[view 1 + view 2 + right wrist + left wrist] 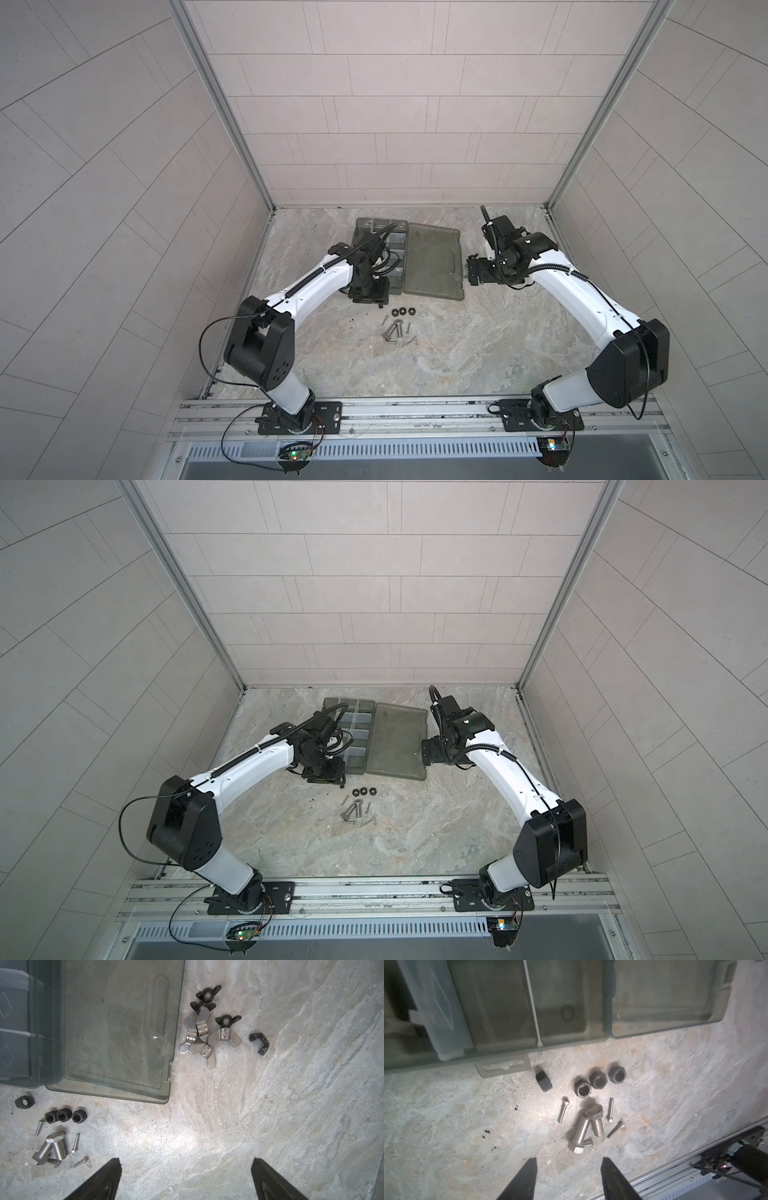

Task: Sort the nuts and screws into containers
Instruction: 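Swing the left gripper back to the bolts and lower over a large hex bolt, then grasp the large silver hex bolt and carry it into the box with the left gripper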

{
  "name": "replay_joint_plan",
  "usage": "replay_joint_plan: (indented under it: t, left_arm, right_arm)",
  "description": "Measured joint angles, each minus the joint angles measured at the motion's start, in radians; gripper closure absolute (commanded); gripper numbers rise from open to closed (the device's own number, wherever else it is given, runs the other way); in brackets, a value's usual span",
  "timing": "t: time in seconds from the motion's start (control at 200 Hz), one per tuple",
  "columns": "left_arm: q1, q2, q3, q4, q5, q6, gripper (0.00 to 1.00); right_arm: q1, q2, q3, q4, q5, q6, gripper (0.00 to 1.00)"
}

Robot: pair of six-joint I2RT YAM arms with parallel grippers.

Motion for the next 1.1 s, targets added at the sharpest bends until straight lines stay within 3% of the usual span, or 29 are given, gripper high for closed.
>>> replay_joint_plan:
  t: [0.6, 1.101]
  left_arm:
    - [-0.171, 0.064, -0.122, 0.109, -0.07, 0.018, 0.5]
    - [-0.207, 0.169, -0.132, 0.172, -0.098, 0.023, 0.62]
  right_arm:
    - [-0.005, -0.263, -0.206, 0.009, 0.027, -0.013, 0.01]
    - [-0.019, -0.268, -0.2, 0.008, 0.029, -0.035, 0.01]
